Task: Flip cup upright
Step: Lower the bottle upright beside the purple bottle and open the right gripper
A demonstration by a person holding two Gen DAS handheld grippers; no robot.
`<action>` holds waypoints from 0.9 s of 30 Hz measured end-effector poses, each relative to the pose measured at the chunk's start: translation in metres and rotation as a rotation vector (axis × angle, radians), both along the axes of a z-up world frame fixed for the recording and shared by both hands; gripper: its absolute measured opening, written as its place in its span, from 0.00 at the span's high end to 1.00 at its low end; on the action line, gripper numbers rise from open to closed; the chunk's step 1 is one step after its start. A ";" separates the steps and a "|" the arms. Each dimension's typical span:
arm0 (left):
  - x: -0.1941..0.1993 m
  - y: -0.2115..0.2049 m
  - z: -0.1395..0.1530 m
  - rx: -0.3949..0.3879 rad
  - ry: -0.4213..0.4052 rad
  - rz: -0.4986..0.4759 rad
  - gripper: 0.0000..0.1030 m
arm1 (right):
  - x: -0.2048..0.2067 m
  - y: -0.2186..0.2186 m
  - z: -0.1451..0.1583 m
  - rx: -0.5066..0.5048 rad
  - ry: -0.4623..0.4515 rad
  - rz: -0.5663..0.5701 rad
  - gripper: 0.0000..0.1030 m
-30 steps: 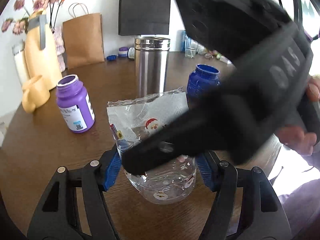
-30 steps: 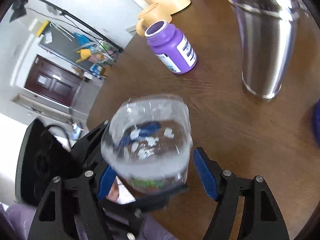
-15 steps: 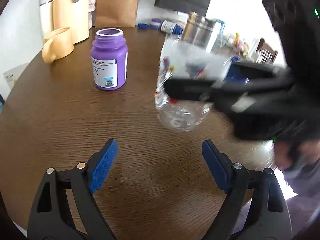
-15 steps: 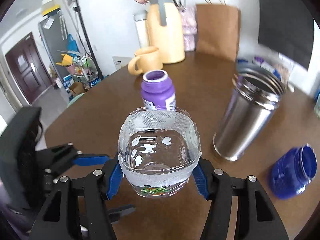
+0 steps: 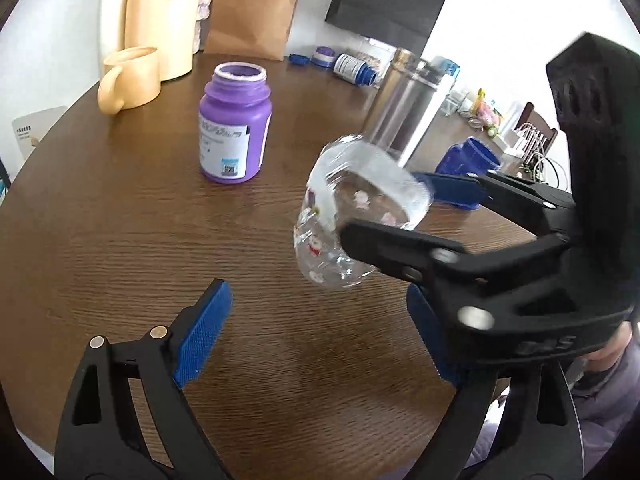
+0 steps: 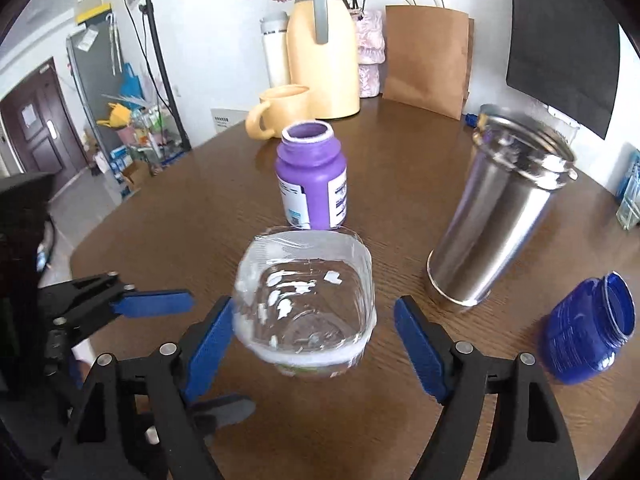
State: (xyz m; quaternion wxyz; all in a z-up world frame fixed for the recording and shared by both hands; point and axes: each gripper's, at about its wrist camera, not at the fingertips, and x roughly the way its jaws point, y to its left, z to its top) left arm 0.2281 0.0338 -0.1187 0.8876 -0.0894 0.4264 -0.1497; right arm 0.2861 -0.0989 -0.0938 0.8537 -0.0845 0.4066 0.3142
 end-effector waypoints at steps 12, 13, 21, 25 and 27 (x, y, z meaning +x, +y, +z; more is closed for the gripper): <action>-0.023 -0.026 0.041 0.114 -0.113 0.005 0.04 | -0.052 -0.090 0.031 0.089 0.006 -0.298 0.19; -0.023 -0.028 0.043 0.121 -0.119 0.011 0.04 | -0.055 -0.096 0.030 0.074 -0.004 -0.340 0.19; -0.035 -0.017 0.050 0.122 -0.123 0.108 0.04 | -0.076 -0.111 0.017 0.081 0.020 -0.437 0.19; -0.045 -0.013 0.051 0.119 -0.127 0.129 0.04 | -0.084 -0.103 0.023 0.068 -0.020 -0.414 0.19; -0.048 -0.014 0.053 0.125 -0.134 0.135 0.04 | -0.086 -0.104 0.026 0.067 -0.030 -0.420 0.19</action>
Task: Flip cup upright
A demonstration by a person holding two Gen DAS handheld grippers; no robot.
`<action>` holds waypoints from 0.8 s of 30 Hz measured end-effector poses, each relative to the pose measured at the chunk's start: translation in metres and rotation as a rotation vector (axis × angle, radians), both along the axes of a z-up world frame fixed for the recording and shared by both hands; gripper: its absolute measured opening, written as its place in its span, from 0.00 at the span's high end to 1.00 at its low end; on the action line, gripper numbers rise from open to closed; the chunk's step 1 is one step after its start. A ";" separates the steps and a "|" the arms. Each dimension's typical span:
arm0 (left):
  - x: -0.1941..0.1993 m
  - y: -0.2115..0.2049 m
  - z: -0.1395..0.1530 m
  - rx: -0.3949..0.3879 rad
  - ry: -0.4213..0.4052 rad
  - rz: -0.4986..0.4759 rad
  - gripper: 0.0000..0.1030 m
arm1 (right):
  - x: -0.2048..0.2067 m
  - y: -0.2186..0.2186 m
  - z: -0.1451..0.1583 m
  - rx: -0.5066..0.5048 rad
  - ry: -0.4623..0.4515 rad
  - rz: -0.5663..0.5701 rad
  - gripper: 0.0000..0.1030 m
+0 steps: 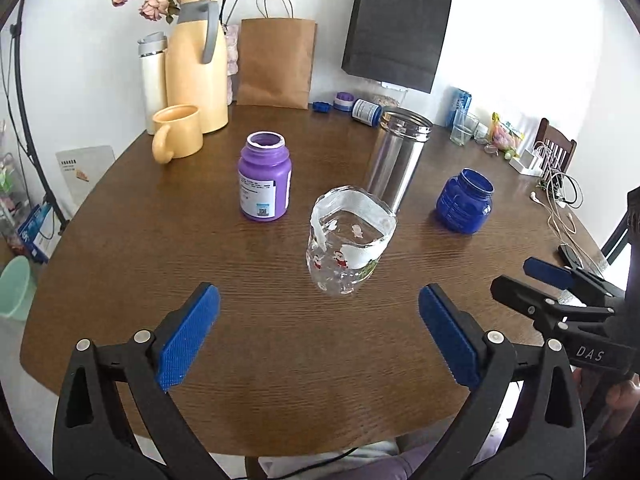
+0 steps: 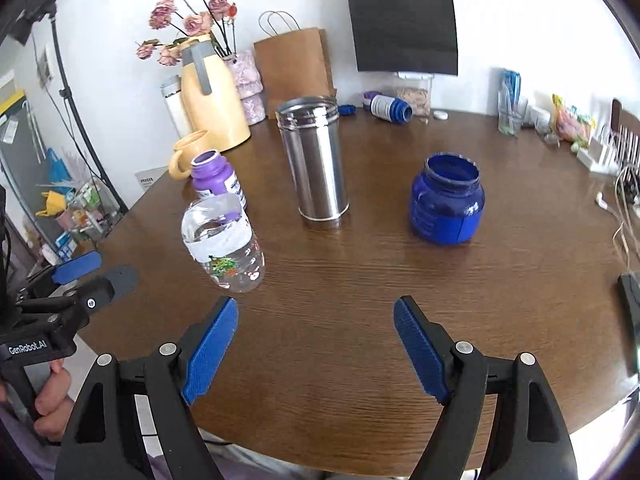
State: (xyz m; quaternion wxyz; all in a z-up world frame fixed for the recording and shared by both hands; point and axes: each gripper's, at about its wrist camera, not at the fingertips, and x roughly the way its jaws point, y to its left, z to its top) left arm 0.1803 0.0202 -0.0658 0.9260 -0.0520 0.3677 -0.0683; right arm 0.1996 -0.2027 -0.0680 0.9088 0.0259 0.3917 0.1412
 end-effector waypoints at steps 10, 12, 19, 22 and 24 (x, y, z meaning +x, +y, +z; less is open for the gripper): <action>-0.010 -0.006 0.008 0.049 -0.013 0.020 0.04 | -0.005 -0.012 0.004 0.088 -0.004 -0.019 0.19; -0.017 -0.009 0.013 0.066 -0.031 0.034 0.04 | -0.008 -0.014 0.004 0.091 -0.013 -0.015 0.19; -0.058 -0.025 0.029 0.055 -0.079 0.081 0.00 | -0.030 -0.026 0.006 0.051 0.025 0.016 0.19; -0.078 -0.036 0.036 0.073 -0.108 0.105 0.00 | -0.040 -0.035 0.006 0.031 0.047 0.013 0.19; -0.085 -0.040 0.038 0.075 -0.102 0.108 0.00 | -0.050 -0.041 0.008 0.038 0.051 0.025 0.19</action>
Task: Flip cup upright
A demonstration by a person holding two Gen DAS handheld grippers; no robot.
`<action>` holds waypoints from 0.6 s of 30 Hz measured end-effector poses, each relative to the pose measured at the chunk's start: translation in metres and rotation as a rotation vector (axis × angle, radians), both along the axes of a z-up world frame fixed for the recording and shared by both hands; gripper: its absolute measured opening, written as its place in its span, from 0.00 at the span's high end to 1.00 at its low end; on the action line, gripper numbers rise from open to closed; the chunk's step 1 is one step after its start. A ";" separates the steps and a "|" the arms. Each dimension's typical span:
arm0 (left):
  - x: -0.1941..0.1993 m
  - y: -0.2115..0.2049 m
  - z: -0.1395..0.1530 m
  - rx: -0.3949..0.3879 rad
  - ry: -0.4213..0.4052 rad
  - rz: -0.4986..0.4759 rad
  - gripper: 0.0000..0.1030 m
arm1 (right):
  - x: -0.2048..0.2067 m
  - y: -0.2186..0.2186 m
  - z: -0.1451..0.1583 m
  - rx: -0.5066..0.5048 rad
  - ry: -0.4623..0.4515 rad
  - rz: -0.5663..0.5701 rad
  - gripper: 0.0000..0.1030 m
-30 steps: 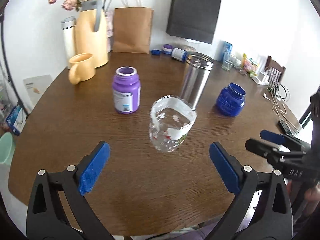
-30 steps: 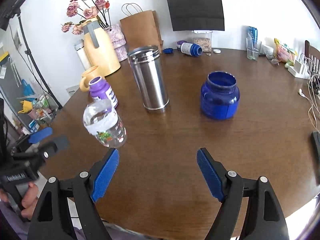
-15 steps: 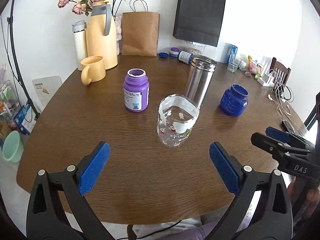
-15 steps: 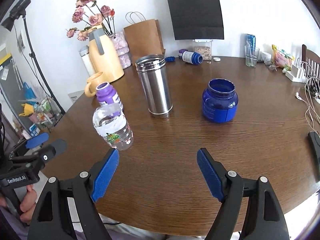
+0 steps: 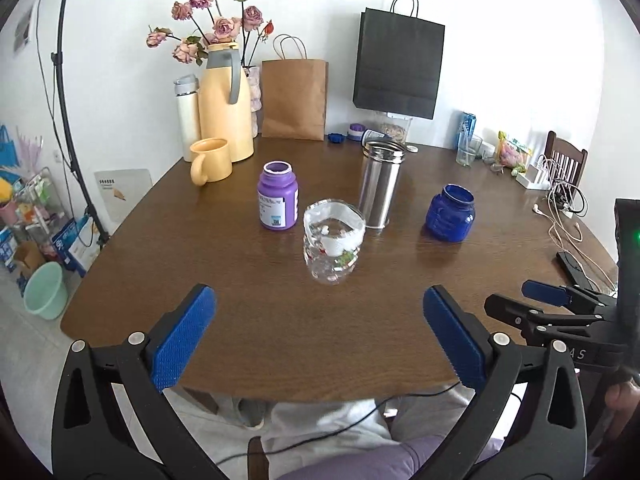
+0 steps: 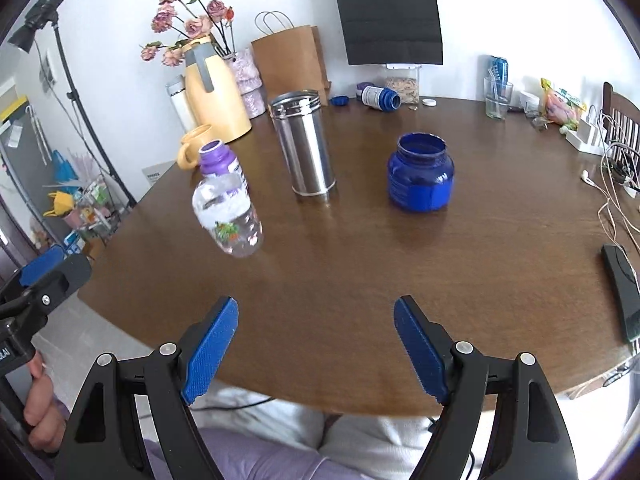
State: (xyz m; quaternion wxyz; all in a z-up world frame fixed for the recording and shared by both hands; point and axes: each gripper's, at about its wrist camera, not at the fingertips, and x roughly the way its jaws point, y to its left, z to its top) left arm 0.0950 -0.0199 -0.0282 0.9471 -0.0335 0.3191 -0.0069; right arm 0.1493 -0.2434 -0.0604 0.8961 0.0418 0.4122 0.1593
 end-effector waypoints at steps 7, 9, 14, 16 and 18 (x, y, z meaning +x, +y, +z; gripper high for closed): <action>-0.037 -0.008 0.009 -0.002 0.006 0.007 0.00 | -0.047 -0.004 0.021 -0.019 -0.022 0.015 0.19; -0.054 -0.009 0.013 0.007 -0.014 0.008 0.00 | -0.065 -0.005 0.031 -0.034 -0.050 -0.006 0.19; -0.074 -0.014 0.019 0.050 -0.067 -0.008 0.00 | -0.095 0.002 0.040 -0.049 -0.071 0.014 0.19; -0.073 -0.010 0.018 0.033 -0.062 0.002 0.00 | -0.094 0.006 0.040 -0.048 -0.067 0.020 0.19; -0.073 -0.007 0.015 0.022 -0.052 0.013 0.00 | -0.092 0.008 0.040 -0.043 -0.067 0.025 0.19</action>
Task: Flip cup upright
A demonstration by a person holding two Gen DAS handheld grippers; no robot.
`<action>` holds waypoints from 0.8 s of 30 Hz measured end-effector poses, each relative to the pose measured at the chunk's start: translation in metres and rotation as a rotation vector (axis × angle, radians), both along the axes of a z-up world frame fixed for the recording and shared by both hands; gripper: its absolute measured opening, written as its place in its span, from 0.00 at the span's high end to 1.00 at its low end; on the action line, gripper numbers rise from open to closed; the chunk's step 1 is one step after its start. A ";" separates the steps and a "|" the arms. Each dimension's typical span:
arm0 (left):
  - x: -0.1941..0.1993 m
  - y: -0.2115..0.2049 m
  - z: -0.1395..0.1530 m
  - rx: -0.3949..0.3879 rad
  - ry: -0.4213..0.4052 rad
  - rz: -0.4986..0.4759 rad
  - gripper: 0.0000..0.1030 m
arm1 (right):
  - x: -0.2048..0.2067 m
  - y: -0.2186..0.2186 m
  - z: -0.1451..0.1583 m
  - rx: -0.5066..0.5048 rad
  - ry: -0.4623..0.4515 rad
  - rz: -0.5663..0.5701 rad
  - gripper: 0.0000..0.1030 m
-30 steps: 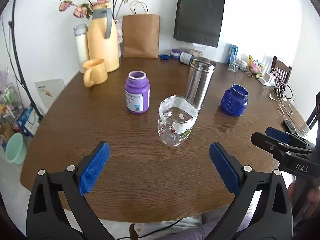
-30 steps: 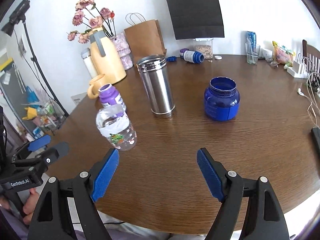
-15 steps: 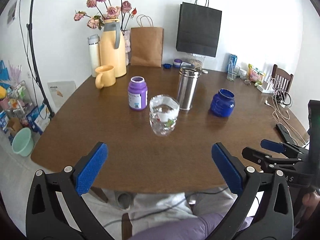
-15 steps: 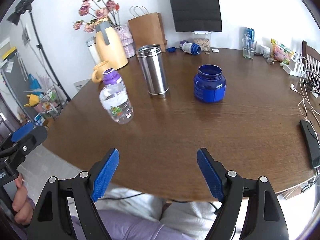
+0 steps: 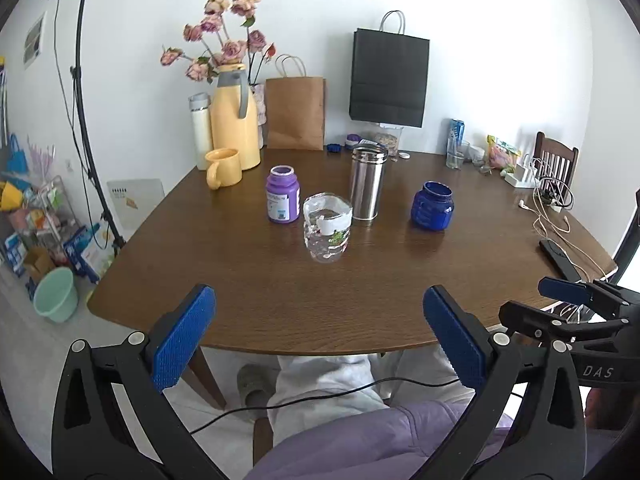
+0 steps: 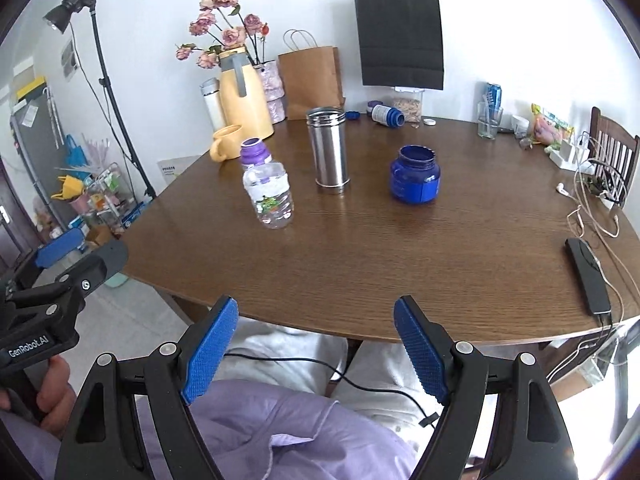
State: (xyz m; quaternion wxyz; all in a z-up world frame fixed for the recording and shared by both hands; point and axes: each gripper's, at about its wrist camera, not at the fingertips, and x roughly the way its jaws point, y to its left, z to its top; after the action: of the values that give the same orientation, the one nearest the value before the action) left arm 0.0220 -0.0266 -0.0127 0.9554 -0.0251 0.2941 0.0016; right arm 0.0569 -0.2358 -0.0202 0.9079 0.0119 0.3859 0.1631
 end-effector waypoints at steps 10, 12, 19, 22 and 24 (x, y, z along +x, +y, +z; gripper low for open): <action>-0.004 0.000 -0.001 0.010 -0.004 0.004 0.00 | 0.002 0.000 -0.002 0.006 0.005 -0.007 0.19; -0.004 -0.001 -0.001 0.012 -0.005 0.006 0.00 | 0.003 -0.001 -0.002 0.006 0.008 -0.013 0.19; -0.004 -0.002 0.000 0.013 -0.005 0.008 0.00 | 0.002 -0.003 -0.002 0.009 0.003 -0.024 0.19; -0.003 -0.001 0.000 0.013 -0.004 0.006 0.00 | 0.002 -0.003 -0.002 0.009 0.006 -0.024 0.19; -0.004 -0.001 0.000 0.015 -0.004 0.008 0.00 | 0.002 -0.003 -0.002 0.008 0.005 -0.024 0.19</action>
State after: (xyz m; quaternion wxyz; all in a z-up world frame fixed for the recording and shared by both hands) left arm 0.0181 -0.0280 -0.0131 0.9562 -0.0192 0.2918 0.0078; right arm 0.0588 -0.2390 -0.0226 0.9087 0.0207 0.3876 0.1536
